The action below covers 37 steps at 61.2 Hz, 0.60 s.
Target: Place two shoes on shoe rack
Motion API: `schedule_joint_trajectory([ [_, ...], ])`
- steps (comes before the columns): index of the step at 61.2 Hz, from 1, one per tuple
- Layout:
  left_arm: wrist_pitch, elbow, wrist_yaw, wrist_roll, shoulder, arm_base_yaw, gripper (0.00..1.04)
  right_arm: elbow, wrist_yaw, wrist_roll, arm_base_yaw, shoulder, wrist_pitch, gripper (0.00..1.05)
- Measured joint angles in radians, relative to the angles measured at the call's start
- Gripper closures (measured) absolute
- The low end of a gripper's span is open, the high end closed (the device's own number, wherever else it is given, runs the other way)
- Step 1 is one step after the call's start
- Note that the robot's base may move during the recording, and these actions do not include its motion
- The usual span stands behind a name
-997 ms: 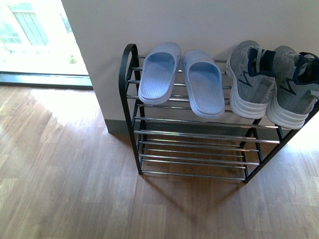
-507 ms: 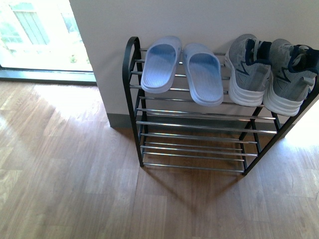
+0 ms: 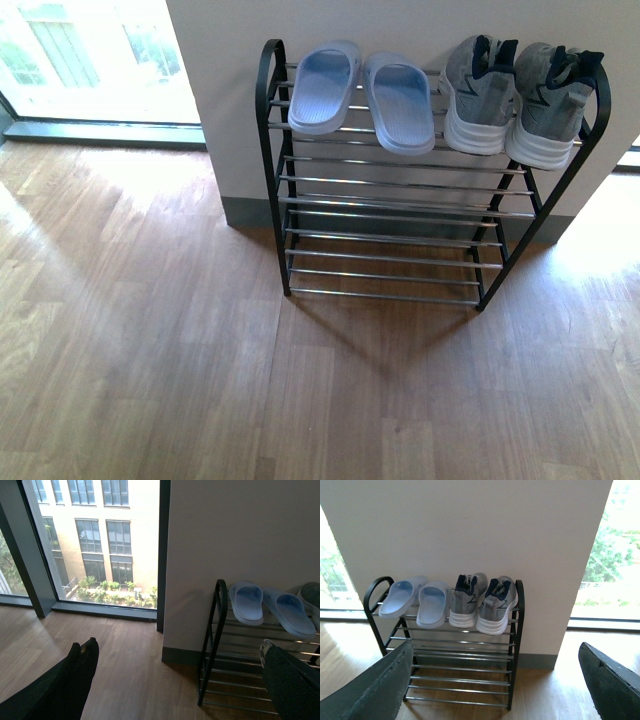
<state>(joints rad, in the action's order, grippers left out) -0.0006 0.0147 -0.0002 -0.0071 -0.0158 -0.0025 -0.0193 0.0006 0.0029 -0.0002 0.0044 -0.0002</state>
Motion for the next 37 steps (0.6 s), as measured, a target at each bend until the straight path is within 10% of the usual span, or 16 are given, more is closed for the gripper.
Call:
schedule_joint_trajectory([
  [37,0.000,0.000,0.000,0.000,0.000,0.000,0.09,0.000,0.000,0.000,0.000,0.000,0.000,0.09],
])
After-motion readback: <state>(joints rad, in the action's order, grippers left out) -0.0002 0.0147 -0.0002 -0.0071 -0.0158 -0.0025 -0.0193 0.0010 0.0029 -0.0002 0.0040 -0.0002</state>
